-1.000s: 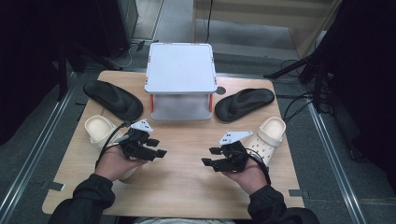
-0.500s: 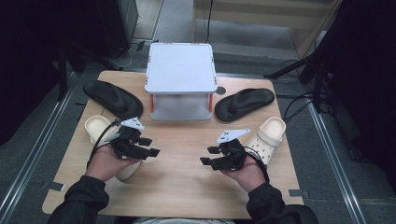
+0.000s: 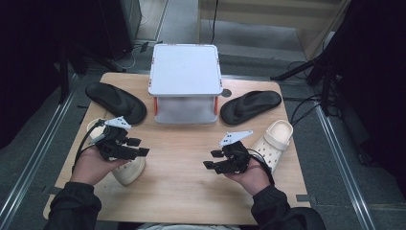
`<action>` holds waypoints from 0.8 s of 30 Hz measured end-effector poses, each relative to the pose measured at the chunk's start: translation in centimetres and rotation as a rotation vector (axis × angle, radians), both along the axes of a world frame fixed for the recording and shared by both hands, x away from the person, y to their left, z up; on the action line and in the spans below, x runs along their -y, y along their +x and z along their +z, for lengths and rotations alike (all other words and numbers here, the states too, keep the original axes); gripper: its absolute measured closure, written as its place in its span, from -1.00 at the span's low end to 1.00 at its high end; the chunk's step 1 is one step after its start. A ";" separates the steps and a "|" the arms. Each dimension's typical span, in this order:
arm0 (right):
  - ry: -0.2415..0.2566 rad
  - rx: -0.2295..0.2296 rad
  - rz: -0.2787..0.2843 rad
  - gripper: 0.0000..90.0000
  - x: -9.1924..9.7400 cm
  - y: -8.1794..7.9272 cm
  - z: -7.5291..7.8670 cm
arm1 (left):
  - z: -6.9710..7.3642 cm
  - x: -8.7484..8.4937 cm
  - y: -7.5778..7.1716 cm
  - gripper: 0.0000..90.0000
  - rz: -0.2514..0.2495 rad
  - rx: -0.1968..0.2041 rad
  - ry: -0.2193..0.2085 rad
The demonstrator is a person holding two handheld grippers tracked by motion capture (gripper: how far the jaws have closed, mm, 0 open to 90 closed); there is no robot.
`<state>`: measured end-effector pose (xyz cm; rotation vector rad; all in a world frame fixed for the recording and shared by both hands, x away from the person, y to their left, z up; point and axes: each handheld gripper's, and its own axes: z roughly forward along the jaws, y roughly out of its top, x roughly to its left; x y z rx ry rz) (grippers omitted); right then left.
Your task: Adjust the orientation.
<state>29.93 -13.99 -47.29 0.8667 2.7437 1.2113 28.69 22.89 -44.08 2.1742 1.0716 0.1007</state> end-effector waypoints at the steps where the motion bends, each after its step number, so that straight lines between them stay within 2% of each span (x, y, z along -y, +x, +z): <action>1: 0.000 -0.004 0.000 0.07 -0.1 0.0 0.0 | 0.2 -0.5 -0.1 -0.01 0.010 0.002 0.007; 8: -0.004 -0.009 0.011 0.07 -0.4 0.2 -0.1 | 0.7 -2.0 -0.3 -0.01 0.046 0.006 0.014; 9: -0.007 -0.012 0.017 0.07 -0.6 0.2 -0.2 | 0.9 -2.4 -0.2 -0.01 0.055 0.005 0.026; 15: -0.011 -0.021 0.026 0.08 -0.8 0.3 -0.3 | 1.2 -3.9 0.1 0.01 0.093 0.011 0.015; 17: -0.012 -0.028 0.023 0.08 -0.8 0.3 -0.3 | 1.1 -4.5 0.5 0.01 0.111 0.002 0.037; 18: -0.012 -0.029 0.024 0.08 -0.8 0.3 -0.4 | 0.9 -5.1 0.8 0.01 0.130 -0.002 0.063; 20: -0.010 -0.027 0.022 0.08 -0.8 0.3 -0.3 | 0.8 -5.5 1.0 0.02 0.143 -0.003 0.067; 22: -0.010 -0.024 0.025 0.08 -0.8 0.3 -0.3 | 0.8 -6.3 1.2 0.05 0.150 -0.007 0.029; 24: -0.010 -0.023 0.025 0.08 -0.8 0.3 -0.3 | 0.9 -6.6 1.2 0.06 0.152 -0.006 0.026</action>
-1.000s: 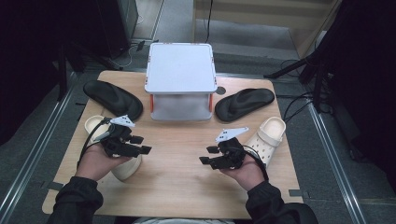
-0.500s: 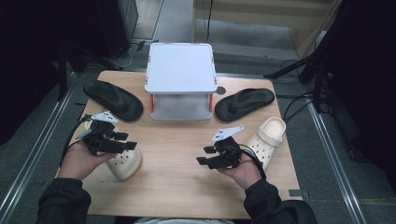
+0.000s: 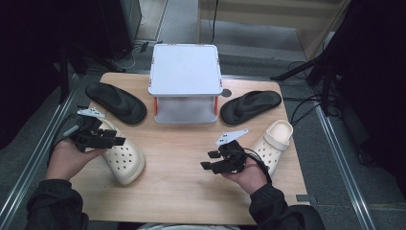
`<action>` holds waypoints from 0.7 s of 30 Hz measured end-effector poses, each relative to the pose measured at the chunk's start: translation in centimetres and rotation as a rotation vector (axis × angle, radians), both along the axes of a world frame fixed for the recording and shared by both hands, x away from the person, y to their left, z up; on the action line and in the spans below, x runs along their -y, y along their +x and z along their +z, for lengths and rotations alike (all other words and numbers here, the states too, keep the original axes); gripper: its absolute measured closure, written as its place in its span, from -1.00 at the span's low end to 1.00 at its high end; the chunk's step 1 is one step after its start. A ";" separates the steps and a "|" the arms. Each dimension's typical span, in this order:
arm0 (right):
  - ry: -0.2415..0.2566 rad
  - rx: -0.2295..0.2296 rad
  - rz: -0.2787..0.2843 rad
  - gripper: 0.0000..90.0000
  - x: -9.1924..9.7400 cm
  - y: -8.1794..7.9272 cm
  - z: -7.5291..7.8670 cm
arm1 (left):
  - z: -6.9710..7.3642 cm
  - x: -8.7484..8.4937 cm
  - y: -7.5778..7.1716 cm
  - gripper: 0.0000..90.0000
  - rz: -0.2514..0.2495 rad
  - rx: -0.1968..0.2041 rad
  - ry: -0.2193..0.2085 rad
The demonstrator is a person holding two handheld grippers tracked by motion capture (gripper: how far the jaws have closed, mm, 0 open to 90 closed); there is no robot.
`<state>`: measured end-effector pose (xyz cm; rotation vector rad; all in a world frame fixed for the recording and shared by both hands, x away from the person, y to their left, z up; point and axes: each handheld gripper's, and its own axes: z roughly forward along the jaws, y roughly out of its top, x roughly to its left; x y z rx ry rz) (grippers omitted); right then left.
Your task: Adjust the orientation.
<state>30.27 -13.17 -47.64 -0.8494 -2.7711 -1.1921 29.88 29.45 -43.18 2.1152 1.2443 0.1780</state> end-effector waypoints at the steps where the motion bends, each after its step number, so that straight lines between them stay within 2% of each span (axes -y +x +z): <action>1: -0.007 -0.005 -0.002 0.08 0.0 0.0 0.0 | 0.3 -0.2 -0.1 0.05 0.009 0.011 0.002; 4: -0.009 -0.002 0.002 0.08 -0.1 0.0 -0.1 | 0.8 -0.9 -0.3 0.02 0.035 0.028 0.006; 7: -0.011 0.000 0.001 0.08 -0.1 0.0 -0.1 | 0.9 -1.4 -0.3 0.02 0.043 0.028 -0.005; 9: -0.013 -0.001 0.000 0.08 -0.1 0.0 -0.1 | 0.6 -1.7 -0.2 0.02 0.054 0.020 0.009; 14: -0.018 0.002 0.000 0.08 -0.1 0.0 -0.1 | -1.4 -2.8 0.4 0.03 0.092 -0.018 0.010; 17: -0.020 0.003 -0.001 0.08 -0.1 0.0 -0.1 | -2.2 -2.9 0.6 0.03 0.089 -0.035 -0.004; 18: -0.025 0.002 -0.002 0.08 -0.1 0.0 -0.2 | -2.7 -2.7 0.7 0.04 0.074 -0.046 -0.002; 21: -0.026 0.004 0.000 0.08 -0.1 0.0 -0.2 | -3.2 -2.3 0.9 0.05 0.054 -0.062 0.002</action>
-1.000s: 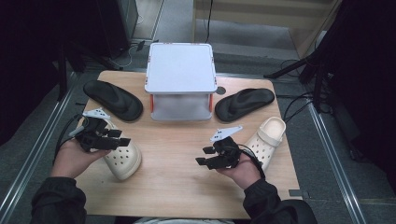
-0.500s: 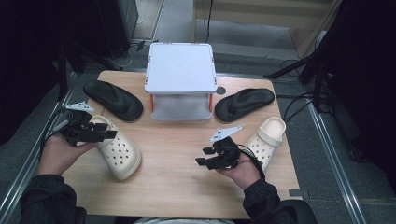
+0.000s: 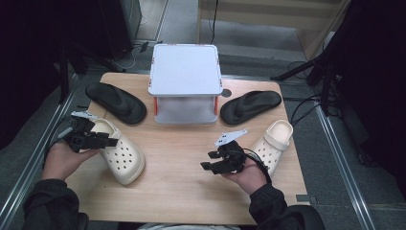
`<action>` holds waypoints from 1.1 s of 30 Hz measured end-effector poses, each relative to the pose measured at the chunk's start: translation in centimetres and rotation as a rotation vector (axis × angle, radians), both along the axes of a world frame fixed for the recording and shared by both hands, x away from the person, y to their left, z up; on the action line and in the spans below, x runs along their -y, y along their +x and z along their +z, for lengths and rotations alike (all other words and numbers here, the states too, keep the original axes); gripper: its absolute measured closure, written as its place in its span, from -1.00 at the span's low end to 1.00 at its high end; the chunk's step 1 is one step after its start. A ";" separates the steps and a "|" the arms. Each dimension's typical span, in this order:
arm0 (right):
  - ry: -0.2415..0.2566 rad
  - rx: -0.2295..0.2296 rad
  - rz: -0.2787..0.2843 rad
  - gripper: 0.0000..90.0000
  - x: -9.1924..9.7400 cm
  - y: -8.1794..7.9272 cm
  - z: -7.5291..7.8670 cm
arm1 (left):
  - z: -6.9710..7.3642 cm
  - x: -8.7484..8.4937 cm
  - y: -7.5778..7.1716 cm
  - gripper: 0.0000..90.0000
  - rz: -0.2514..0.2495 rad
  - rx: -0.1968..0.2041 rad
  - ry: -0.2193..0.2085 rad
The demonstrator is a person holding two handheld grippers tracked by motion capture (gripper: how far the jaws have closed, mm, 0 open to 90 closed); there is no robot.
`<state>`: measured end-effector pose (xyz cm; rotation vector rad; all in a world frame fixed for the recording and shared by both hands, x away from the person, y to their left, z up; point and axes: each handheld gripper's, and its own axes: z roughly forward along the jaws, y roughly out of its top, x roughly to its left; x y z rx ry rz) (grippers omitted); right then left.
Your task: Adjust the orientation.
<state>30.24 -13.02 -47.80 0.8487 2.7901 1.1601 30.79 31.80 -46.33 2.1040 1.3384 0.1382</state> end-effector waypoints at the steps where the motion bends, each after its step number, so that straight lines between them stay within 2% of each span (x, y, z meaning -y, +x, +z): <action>1: 0.000 0.000 -0.001 0.08 0.0 0.0 0.0 | -0.1 0.2 0.1 0.07 -0.010 -0.001 0.000; 7: -0.004 0.001 0.003 0.07 -0.1 0.0 -0.1 | -0.6 1.1 0.5 0.31 -0.055 -0.039 -0.013; 8: -0.005 0.001 0.005 0.07 -0.1 0.0 -0.1 | -0.6 1.5 0.6 0.38 -0.061 -0.043 -0.002; 10: -0.005 0.002 0.005 0.07 -0.1 0.0 -0.1 | -0.5 1.6 0.7 0.41 -0.052 -0.065 0.002; 13: -0.003 0.001 0.002 0.07 -0.1 -0.1 0.0 | -0.4 1.7 0.7 0.44 -0.043 -0.071 0.000; 15: 0.001 0.002 0.003 0.07 -0.1 0.0 0.0 | -0.2 1.5 0.6 0.54 -0.051 -0.085 -0.034; 16: 0.001 0.002 0.003 0.07 -0.1 0.0 0.0 | -0.2 1.5 0.6 0.60 -0.051 -0.085 -0.034; 18: 0.002 0.004 0.002 0.07 0.0 0.0 0.0 | 0.3 1.6 0.4 0.68 -0.065 -0.094 -0.076; 20: 0.003 0.004 0.002 0.07 0.0 0.0 0.0 | 0.7 1.7 0.2 0.71 -0.068 -0.097 -0.085; 23: 0.002 0.003 0.003 0.07 0.0 0.0 0.0 | 1.3 1.9 -0.1 0.74 -0.068 -0.081 -0.101; 26: 0.005 0.005 0.003 0.07 0.0 0.0 0.0 | 1.9 2.1 -0.4 0.74 -0.068 -0.068 -0.099; 29: 0.011 0.001 0.001 0.07 -0.1 -0.1 0.1 | 2.8 2.9 -1.0 0.74 -0.072 -0.060 -0.118; 33: 0.025 0.011 0.003 0.08 -0.1 -0.2 0.3 | 3.6 4.7 -1.7 0.73 -0.082 -0.041 -0.109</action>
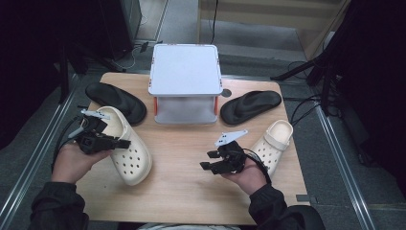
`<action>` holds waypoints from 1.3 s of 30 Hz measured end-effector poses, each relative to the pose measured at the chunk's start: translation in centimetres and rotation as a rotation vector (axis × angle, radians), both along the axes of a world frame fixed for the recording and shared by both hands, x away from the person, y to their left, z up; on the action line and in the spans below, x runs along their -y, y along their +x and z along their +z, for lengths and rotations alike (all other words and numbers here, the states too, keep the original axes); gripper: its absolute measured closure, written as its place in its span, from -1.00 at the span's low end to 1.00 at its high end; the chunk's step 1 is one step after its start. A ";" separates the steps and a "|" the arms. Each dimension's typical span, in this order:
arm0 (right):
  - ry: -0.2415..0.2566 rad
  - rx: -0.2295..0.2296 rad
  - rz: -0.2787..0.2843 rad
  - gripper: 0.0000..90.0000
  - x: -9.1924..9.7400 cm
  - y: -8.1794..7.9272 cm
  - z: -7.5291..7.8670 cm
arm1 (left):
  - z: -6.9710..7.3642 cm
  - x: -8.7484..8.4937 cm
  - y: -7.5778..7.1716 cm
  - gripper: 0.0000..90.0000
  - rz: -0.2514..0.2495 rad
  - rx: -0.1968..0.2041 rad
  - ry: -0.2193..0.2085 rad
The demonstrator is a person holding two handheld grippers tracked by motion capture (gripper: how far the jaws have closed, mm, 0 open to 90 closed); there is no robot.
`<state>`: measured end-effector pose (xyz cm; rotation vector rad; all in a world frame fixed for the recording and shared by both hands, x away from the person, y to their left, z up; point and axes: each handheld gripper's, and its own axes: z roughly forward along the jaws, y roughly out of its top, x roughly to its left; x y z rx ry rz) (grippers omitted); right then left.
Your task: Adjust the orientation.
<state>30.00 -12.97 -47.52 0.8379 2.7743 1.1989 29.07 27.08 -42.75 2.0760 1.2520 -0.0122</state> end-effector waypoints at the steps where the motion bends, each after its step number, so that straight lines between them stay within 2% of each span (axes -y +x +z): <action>1: 0.002 0.002 0.000 0.07 0.0 0.0 0.1 | 0.1 0.3 -0.1 0.73 -0.007 0.000 0.000; 2: 0.009 0.004 0.001 0.07 0.0 -0.1 0.1 | 0.2 1.3 -0.3 0.73 -0.012 0.005 -0.006; 3: 0.015 0.008 0.002 0.08 0.1 -0.2 0.2 | 0.2 1.3 -0.3 0.73 -0.012 0.005 -0.006; 4: 0.021 0.014 0.005 0.08 0.1 -0.2 0.3 | 0.4 2.3 -0.4 0.73 -0.022 0.001 -0.012; 5: 0.028 0.016 0.002 0.08 0.1 -0.3 0.4 | 0.4 2.3 -0.4 0.73 -0.022 0.001 -0.012; 7: 0.033 0.018 0.004 0.08 0.1 -0.4 0.5 | 0.5 3.4 -0.5 0.73 -0.032 -0.002 -0.011; 10: 0.050 0.031 0.001 0.08 0.3 -0.9 0.8 | 0.3 5.7 -0.6 0.73 -0.066 -0.014 -0.004; 11: 0.050 0.031 0.001 0.08 0.3 -0.9 0.8 | 0.3 5.7 -0.6 0.73 -0.066 -0.014 -0.004; 16: 0.061 0.043 -0.007 0.08 0.7 -1.7 1.0 | -0.3 8.3 -0.8 0.73 -0.101 -0.028 -0.018; 18: 0.074 0.043 -0.014 0.08 0.6 -1.8 1.1 | -0.7 9.8 -0.8 0.73 -0.133 -0.047 -0.020; 19: 0.074 0.043 -0.014 0.08 0.6 -1.8 1.1 | -0.7 9.8 -0.8 0.73 -0.133 -0.047 -0.020; 20: 0.082 0.049 -0.013 0.08 0.6 -1.9 1.1 | -1.0 10.7 -0.7 0.72 -0.150 -0.055 -0.021; 24: 0.087 0.057 -0.020 0.08 0.7 -2.2 1.1 | -1.8 12.3 -0.5 0.72 -0.168 -0.067 -0.030; 31: 0.093 0.058 -0.036 0.08 0.8 -2.4 1.0 | -3.1 13.6 0.5 0.69 -0.179 -0.084 -0.034; 32: 0.096 0.058 -0.039 0.08 0.8 -2.5 0.9 | -3.4 13.8 1.0 0.68 -0.177 -0.089 -0.023; 34: 0.097 0.058 -0.042 0.08 0.7 -2.6 0.9 | -3.5 13.9 1.1 0.65 -0.177 -0.096 -0.025; 36: 0.098 0.056 -0.043 0.07 0.6 -2.6 0.9 | -3.7 13.9 1.4 0.62 -0.175 -0.083 -0.010; 39: 0.101 0.057 -0.043 0.07 0.4 -2.9 0.7 | -3.9 13.9 1.7 0.53 -0.186 -0.087 0.010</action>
